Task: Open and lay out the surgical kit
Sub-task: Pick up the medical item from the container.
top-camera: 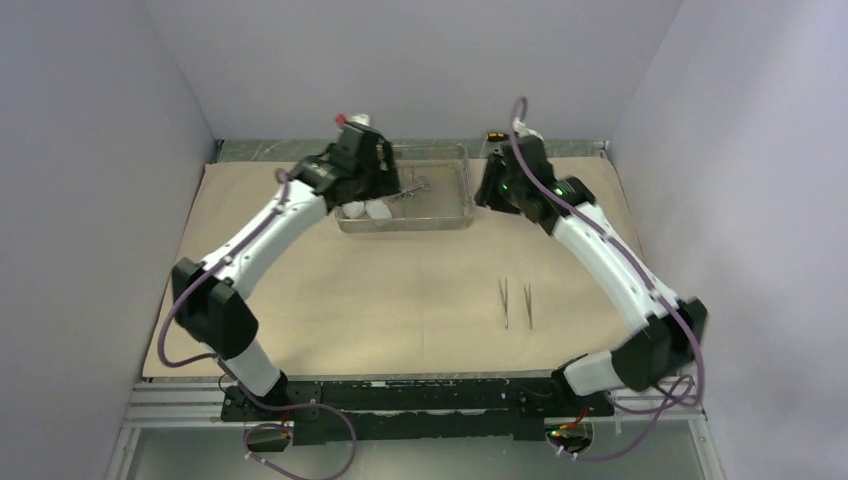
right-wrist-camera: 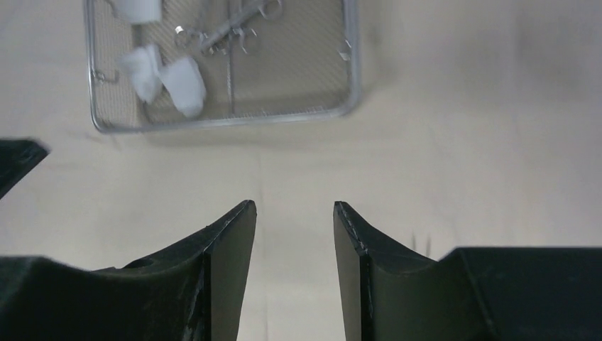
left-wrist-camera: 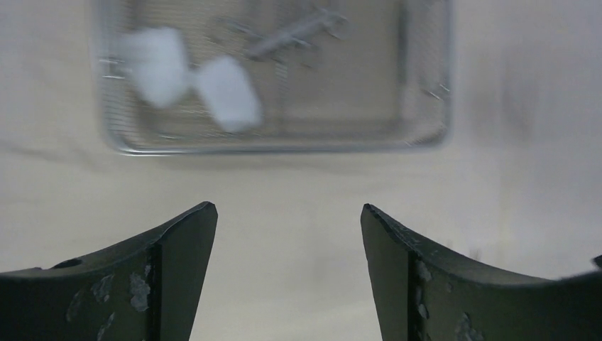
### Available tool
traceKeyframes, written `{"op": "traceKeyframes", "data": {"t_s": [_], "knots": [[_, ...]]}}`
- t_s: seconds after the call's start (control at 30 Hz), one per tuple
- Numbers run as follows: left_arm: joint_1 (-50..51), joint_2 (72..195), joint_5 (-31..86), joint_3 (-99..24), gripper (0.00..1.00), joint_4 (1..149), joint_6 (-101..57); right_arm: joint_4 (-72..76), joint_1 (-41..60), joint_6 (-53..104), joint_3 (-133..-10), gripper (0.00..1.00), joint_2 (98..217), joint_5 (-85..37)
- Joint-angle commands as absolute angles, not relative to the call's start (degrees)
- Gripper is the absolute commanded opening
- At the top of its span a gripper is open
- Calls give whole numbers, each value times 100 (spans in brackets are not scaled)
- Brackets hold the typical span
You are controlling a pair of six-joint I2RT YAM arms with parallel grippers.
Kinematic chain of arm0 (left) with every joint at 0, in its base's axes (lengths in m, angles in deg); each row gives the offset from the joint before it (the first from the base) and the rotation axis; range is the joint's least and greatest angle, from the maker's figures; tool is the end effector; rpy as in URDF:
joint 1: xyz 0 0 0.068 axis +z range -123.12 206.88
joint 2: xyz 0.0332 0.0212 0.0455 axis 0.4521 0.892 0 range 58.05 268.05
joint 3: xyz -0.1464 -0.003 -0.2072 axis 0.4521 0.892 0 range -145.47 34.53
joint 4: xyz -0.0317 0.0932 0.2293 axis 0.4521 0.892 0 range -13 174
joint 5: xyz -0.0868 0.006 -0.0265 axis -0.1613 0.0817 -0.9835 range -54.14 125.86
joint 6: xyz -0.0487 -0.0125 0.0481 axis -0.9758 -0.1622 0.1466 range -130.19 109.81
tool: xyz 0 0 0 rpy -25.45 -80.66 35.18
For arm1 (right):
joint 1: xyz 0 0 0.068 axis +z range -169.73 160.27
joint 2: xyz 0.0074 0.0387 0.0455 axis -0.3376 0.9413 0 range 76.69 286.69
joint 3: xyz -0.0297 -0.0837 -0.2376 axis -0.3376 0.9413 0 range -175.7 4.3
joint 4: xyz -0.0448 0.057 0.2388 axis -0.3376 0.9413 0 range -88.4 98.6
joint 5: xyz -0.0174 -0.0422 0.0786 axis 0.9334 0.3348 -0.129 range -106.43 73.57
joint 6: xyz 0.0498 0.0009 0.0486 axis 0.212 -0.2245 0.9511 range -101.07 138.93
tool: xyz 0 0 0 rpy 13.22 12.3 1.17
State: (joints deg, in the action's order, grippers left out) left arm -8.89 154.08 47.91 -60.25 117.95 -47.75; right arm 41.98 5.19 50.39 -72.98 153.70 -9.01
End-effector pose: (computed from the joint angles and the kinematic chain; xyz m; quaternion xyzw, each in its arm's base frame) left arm 0.3112 -0.2097 0.3244 -0.0568 0.9084 -0.1636 0.3805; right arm 0.2720 0.1185 0.3287 0.0789 0.9018 0.1471 0.3986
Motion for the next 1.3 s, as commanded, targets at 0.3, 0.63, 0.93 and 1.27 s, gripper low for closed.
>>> {"op": "traceKeyframes", "data": {"t_s": [0.3, 0.63, 0.93, 1.27], "knots": [[1213, 14788, 4054, -5438, 84, 11804, -4074, 4392, 1103, 3991, -11380, 42, 19728, 1026], [2220, 15454, 3168, -5600, 80, 11962, -4341, 4382, 1039, 3456, -13112, 37, 21818, 1863], [2643, 15655, 2837, -5485, 79, 11966, -4205, 4066, 1031, 3475, -13007, 54, 22193, 1881], [2784, 15640, 2825, -5336, 78, 11960, -4142, 3644, 869, 3779, -12712, 65, 22243, 1488]]}}
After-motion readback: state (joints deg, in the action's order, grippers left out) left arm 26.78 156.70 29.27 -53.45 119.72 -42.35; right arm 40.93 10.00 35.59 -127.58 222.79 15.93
